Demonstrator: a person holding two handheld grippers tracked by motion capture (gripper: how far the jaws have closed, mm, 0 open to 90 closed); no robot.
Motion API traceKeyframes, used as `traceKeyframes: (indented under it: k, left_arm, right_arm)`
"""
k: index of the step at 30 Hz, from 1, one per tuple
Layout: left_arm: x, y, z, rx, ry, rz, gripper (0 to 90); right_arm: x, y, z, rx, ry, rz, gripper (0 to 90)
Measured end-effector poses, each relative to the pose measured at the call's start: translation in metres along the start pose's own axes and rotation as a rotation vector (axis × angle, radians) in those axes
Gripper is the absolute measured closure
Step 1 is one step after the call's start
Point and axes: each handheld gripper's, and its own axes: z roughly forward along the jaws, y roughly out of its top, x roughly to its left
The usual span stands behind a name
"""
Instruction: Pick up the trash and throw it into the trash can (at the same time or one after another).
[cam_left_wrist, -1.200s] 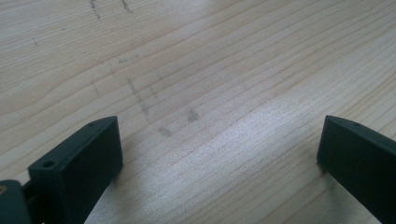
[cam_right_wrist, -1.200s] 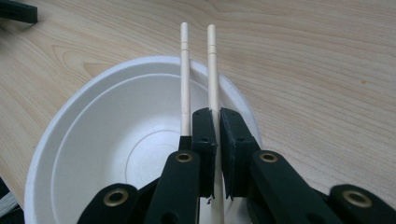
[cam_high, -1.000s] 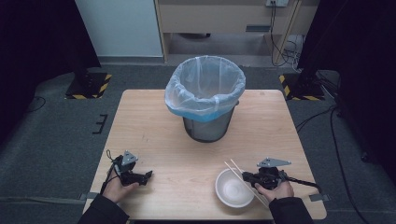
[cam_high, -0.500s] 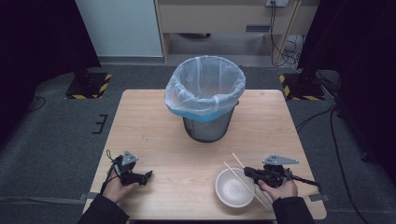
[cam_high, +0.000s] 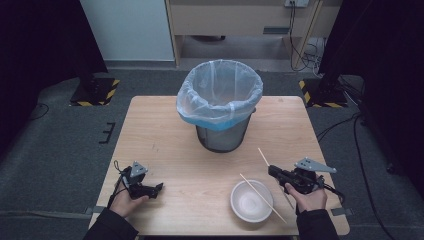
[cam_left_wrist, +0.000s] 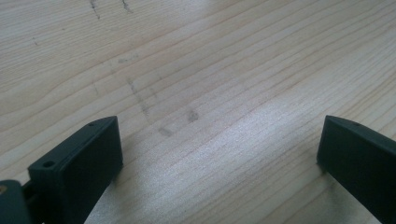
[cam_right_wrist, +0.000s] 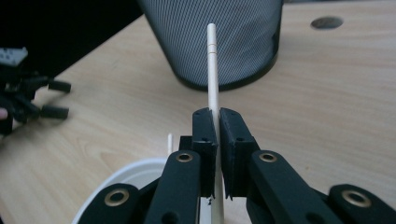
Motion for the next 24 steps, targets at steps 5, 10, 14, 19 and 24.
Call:
traceKeyframes:
  k: [5,10,14,19,24]
  left_arm:
    - [0.000,0.000,0.000,0.000,0.000,0.000,0.0]
    - [0.000,0.000,0.000,0.000,0.000,0.000,0.0]
    - [0.000,0.000,0.000,0.000,0.000,0.000,0.0]
    - [0.000,0.000,0.000,0.001,0.000,0.000,0.0]
    - [0.000,0.000,0.000,0.000,0.000,0.000,0.0]
  right_arm:
    - [-0.005,0.008,-0.008,-0.073,-0.014,0.015,85.7]
    - [-0.011,0.017,-0.017,-0.147,-0.022,0.029,85.7]
    - [-0.014,0.027,-0.028,-0.223,-0.025,0.036,85.7]
    - [-0.016,0.037,-0.034,-0.287,0.009,0.050,85.7]
    - [-0.013,0.049,-0.037,-0.340,0.033,0.052,85.7]
